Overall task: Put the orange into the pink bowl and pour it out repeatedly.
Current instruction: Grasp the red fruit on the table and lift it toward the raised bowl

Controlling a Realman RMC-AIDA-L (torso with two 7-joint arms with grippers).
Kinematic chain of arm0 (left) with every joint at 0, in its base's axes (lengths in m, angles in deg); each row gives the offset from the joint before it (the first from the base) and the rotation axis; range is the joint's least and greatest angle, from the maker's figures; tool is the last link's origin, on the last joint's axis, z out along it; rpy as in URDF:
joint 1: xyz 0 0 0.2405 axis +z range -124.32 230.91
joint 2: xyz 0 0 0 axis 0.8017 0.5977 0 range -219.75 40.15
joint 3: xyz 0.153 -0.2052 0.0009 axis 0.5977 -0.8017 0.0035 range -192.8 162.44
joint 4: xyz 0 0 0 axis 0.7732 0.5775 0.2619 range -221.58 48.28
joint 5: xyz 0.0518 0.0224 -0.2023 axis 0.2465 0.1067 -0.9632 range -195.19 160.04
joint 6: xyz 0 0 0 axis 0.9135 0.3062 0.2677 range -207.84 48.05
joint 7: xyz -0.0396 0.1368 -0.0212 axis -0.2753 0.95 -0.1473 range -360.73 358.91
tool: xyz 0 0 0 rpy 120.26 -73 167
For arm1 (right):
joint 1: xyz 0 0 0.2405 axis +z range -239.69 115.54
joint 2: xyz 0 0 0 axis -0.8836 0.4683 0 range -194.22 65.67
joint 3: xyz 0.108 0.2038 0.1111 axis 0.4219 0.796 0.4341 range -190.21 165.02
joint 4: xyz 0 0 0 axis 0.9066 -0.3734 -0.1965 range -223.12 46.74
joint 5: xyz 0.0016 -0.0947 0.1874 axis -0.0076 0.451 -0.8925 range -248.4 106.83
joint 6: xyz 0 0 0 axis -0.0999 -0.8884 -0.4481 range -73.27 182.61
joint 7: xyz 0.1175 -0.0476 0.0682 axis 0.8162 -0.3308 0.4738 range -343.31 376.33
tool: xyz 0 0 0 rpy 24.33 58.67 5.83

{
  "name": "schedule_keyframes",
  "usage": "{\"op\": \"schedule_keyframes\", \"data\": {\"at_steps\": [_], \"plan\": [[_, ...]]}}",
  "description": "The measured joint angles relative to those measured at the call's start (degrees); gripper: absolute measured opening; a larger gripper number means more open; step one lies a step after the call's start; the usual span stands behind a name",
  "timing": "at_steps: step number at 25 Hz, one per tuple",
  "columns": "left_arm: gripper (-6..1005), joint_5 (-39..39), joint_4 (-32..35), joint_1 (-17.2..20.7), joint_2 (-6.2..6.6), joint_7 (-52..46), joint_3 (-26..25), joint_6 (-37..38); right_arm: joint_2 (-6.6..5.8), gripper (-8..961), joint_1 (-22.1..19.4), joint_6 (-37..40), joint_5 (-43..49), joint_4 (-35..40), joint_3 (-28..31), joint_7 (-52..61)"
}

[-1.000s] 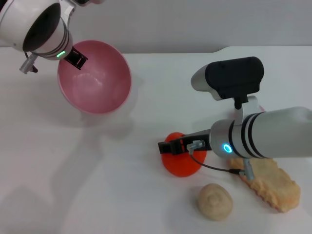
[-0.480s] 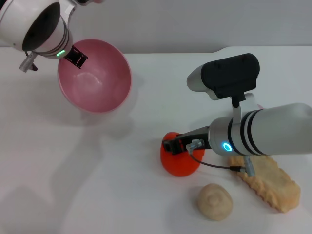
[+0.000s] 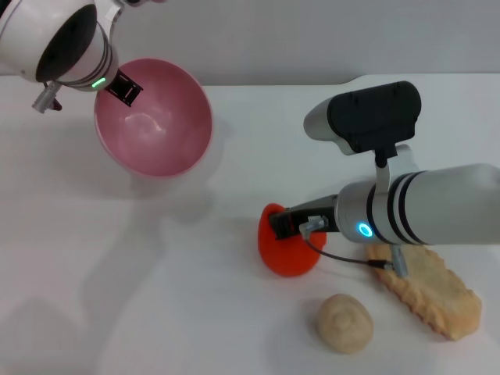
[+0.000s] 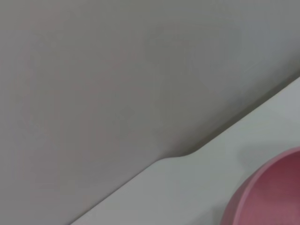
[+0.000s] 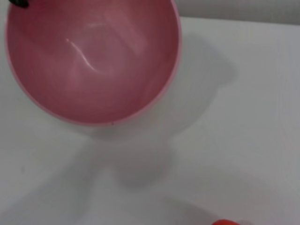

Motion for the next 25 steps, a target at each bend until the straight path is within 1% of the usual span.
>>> {"op": "schedule_keyframes", "data": {"at_steps": [4,10,16,19,23,25], "plan": [[45,0.0,0.0,0.1,0.00,0.0,0.0,0.3,-0.15,105,-0.1,0.4,0.2,2.0,0.8,-0.2],[45,-0.1,-0.3,0.4,-0.01,0.0,-0.2,0.5,-0.29,64,-1.2,0.0,0.8,7.5,2.8,-1.6],[45,-0.4,-1.8,0.3,-0.08,0.0,-0.3,0.5,-0.27,59,-3.8,-2.7,3.6,17.7,5.9,-2.9],[45,-1.5,-2.3,0.0,-0.23,0.0,0.1,0.5,-0.22,60,-4.4,-3.4,5.1,21.0,7.2,-3.0],[45,-3.0,-2.2,-0.3,-0.25,0.3,0.7,0.5,-0.26,67,-3.8,-3.5,5.3,21.7,7.9,-3.7],[45,-6.1,-2.1,-1.4,-0.42,1.5,1.6,0.5,-0.19,70,-3.4,-3.3,5.3,21.5,8.2,-4.3]]}}
